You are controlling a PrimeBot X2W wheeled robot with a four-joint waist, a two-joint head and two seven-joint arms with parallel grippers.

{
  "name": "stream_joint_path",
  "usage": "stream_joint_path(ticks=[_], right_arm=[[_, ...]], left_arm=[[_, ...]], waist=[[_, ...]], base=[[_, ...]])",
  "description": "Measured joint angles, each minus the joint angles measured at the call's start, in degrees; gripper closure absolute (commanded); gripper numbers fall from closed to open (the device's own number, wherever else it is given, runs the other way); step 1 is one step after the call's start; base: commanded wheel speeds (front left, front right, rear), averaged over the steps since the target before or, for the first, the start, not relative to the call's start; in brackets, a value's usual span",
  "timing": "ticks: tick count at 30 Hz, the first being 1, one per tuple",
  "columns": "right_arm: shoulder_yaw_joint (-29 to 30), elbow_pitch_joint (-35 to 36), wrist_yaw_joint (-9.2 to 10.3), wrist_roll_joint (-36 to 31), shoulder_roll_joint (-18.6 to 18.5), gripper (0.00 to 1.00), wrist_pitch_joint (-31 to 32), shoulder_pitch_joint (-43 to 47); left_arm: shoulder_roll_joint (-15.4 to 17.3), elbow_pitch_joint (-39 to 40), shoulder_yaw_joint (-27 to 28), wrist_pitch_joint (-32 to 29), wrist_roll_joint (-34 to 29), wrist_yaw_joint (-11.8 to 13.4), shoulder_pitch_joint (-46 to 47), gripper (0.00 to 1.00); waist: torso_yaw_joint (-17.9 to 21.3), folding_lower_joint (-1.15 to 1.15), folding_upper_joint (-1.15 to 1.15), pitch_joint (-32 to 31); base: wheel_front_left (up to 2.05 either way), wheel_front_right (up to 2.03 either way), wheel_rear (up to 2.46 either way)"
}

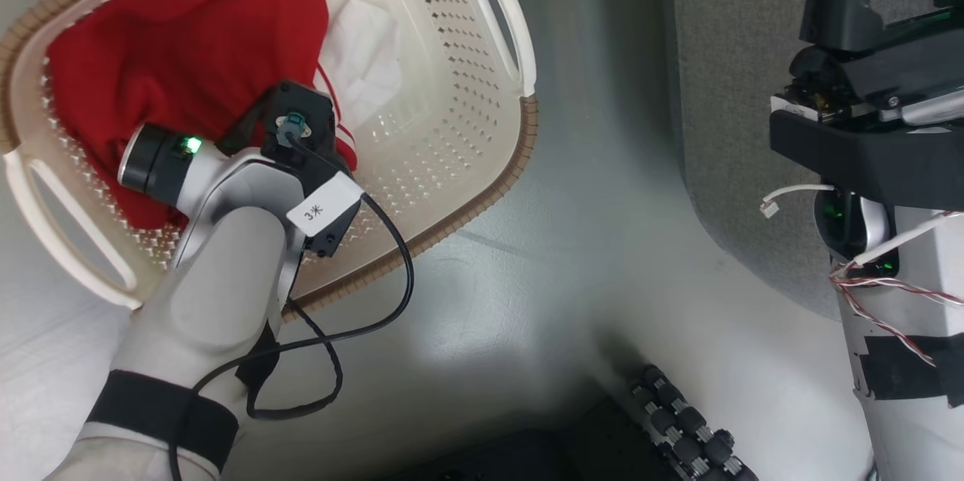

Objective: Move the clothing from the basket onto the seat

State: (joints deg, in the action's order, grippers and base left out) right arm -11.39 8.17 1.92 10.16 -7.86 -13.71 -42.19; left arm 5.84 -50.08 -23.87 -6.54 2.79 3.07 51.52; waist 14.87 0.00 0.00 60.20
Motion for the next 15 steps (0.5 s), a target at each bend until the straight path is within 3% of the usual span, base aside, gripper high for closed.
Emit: stream_joint_path(ticks=[15], right_arm=[[-1.4, -1.3, -0.58, -0.5, 0.3, 0.0, -0.5, -0.1]], left_arm=[[-0.1, -6.6, -1.0, -1.5, -1.2, 0.5, 3.4, 0.0]], waist=[[1.1, 0.0, 0.0, 0.7]], base=[[0.0, 0.0, 0.0]])
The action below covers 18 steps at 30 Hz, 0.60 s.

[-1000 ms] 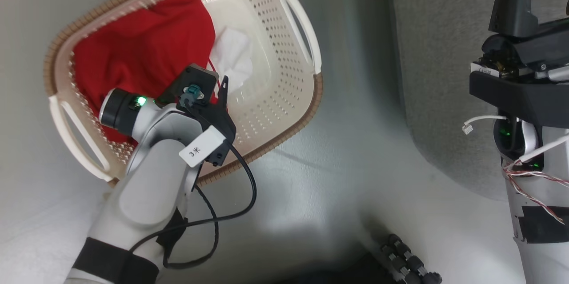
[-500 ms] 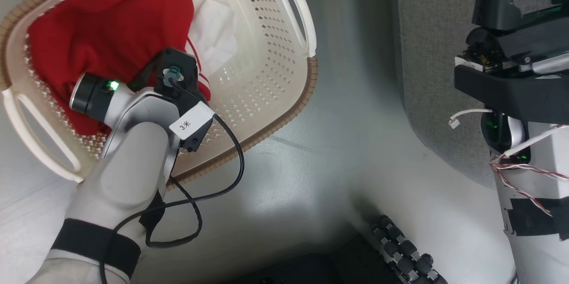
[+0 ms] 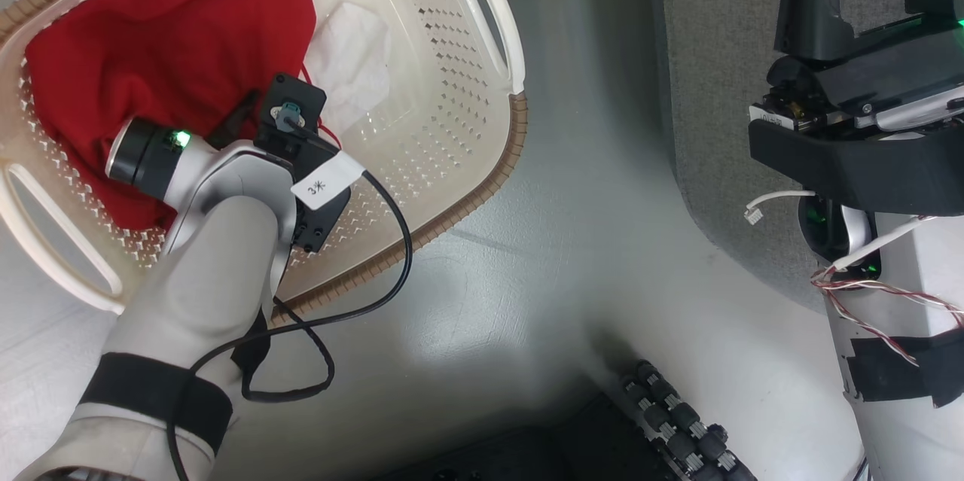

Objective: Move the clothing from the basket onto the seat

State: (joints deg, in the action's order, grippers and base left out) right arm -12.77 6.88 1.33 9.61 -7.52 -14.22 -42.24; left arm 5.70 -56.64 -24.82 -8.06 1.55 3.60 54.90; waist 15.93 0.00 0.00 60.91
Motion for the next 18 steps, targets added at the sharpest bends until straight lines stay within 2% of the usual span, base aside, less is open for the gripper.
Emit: stream_joint_path(ticks=[1, 2, 3, 4, 5, 11, 18], right_arm=[[0.0, 0.0, 0.0, 0.0, 0.0, 0.0, 0.0, 0.0], [0.0, 0.0, -0.02, 0.0, 0.0, 0.0, 0.0, 0.0], [-0.1, -0.1, -0.03, 0.0, 0.0, 0.0, 0.0, 0.0], [-0.1, -0.2, -0.08, 0.0, 0.0, 0.0, 0.0, 0.0], [-0.1, -0.3, -0.08, 0.0, 0.0, 0.0, 0.0, 0.0], [-0.2, -1.2, -0.19, -0.1, 0.2, 0.0, -0.1, -0.1], [-0.1, -3.9, -0.46, -0.6, 0.1, 0.0, -0.5, 0.0]], left_arm=[[0.0, 0.0, 0.0, 0.0, 0.0, 0.0, 0.0, 0.0], [0.0, -0.4, 0.0, -0.3, -0.2, 0.0, 0.3, 0.34], [-0.1, -0.6, 0.0, -0.4, -0.2, 0.0, 0.4, 0.73], [-0.2, -0.9, 0.0, -0.4, -0.2, 0.0, 0.5, 0.91], [-0.3, -1.2, -0.1, -0.4, -0.2, 0.0, 0.7, 1.0], [-0.4, -2.3, -0.7, -0.1, -0.2, -0.2, 1.3, 1.0], [-1.5, -2.4, -0.8, 3.6, 0.1, -0.7, 1.5, 1.0]], waist=[[0.0, 0.0, 0.0, 0.0], [0.0, 0.0, 0.0, 0.0], [0.1, 0.0, 0.0, 0.0], [0.1, 0.0, 0.0, 0.0], [0.1, 0.0, 0.0, 0.0], [0.2, 0.0, 0.0, -0.1], [-0.3, 0.0, 0.0, -1.4]], base=[[0.0, 0.0, 0.0], [0.0, 0.0, 0.0], [0.0, 0.0, 0.0], [0.0, 0.0, 0.0], [0.0, 0.0, 0.0], [0.0, 0.0, 0.0], [0.0, 0.0, 0.0]])
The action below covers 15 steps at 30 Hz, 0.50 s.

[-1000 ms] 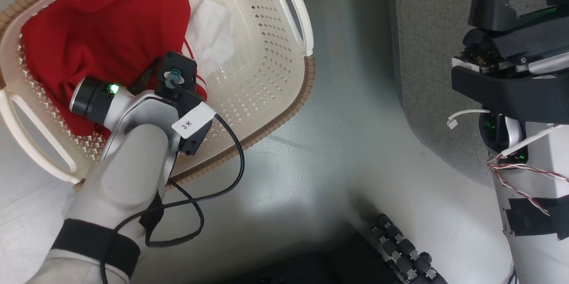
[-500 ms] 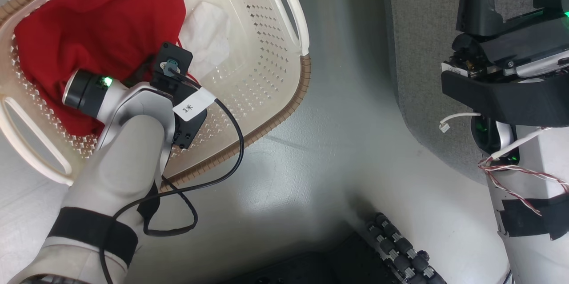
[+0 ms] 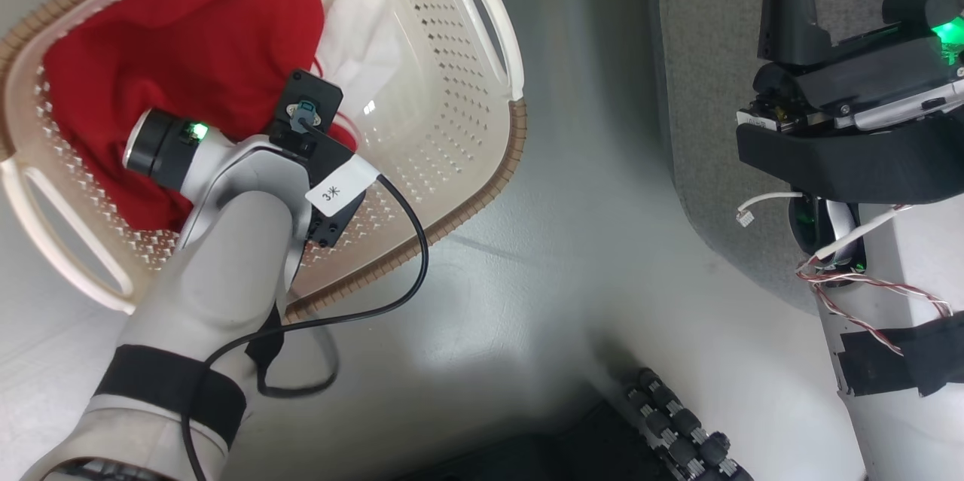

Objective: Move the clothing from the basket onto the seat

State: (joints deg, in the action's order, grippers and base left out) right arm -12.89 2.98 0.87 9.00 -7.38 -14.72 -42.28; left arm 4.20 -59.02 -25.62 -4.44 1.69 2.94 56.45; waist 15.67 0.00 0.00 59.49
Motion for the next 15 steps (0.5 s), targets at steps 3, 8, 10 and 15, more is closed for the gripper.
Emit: stream_joint_path(ticks=[3, 8, 10, 15], right_arm=[[0.1, -1.4, -0.16, 0.0, -0.2, 0.0, 0.0, 0.2], [0.1, -3.6, -0.4, -0.1, -0.3, 0.0, 0.0, 1.6], [0.0, -4.7, -0.66, -0.5, -0.5, 0.0, 0.0, 2.5], [0.3, -6.5, -0.88, -0.5, -1.2, 0.0, 0.0, 4.7]], left_arm=[[-0.4, 0.1, 0.1, 1.8, 0.5, -0.5, -0.1, 1.0], [-0.8, 0.5, -0.1, 5.3, 0.9, -0.5, -0.6, 1.0], [-1.0, 0.7, 0.0, 6.8, 1.6, -0.5, -1.3, 1.0], [-1.2, 1.1, 0.1, 10.0, 2.7, -1.5, -3.6, 1.0]], waist=[[-0.4, 0.0, 0.0, -1.1], [-1.4, 0.0, 0.0, -3.4], [-1.9, 0.0, 0.0, -4.6], [-3.1, 0.0, 0.0, -7.8]], base=[[0.0, 0.0, 0.0], [0.0, 0.0, 0.0], [0.0, 0.0, 0.0], [0.0, 0.0, 0.0]])
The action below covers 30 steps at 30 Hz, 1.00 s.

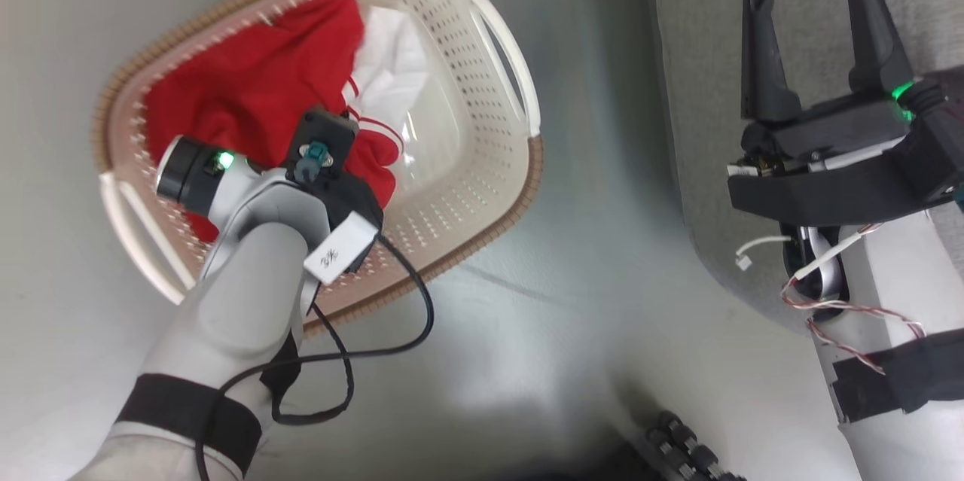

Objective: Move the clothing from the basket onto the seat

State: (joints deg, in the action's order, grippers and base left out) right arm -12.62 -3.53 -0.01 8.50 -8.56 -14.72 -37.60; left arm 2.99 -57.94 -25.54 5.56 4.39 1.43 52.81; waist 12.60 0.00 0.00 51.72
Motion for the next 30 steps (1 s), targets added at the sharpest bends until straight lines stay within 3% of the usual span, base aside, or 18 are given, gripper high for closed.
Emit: stream_joint_path(ticks=[11, 30], right_arm=[[1.3, -3.1, 0.01, 0.0, -0.6, 0.0, 0.0, 4.8], [2.8, -9.0, -0.02, 0.6, -0.9, 0.0, 0.0, 11.3]], left_arm=[[-0.5, 3.1, 0.5, 6.7, 3.4, -2.5, -3.5, 1.0], [-0.8, 11.5, 0.7, 8.4, 9.4, -6.1, -7.0, 1.0]], waist=[[-3.0, 0.0, 0.0, -7.8], [-8.1, 0.01, 0.0, -22.0]], base=[[0.0, 0.0, 0.0], [0.0, 0.0, 0.0]])
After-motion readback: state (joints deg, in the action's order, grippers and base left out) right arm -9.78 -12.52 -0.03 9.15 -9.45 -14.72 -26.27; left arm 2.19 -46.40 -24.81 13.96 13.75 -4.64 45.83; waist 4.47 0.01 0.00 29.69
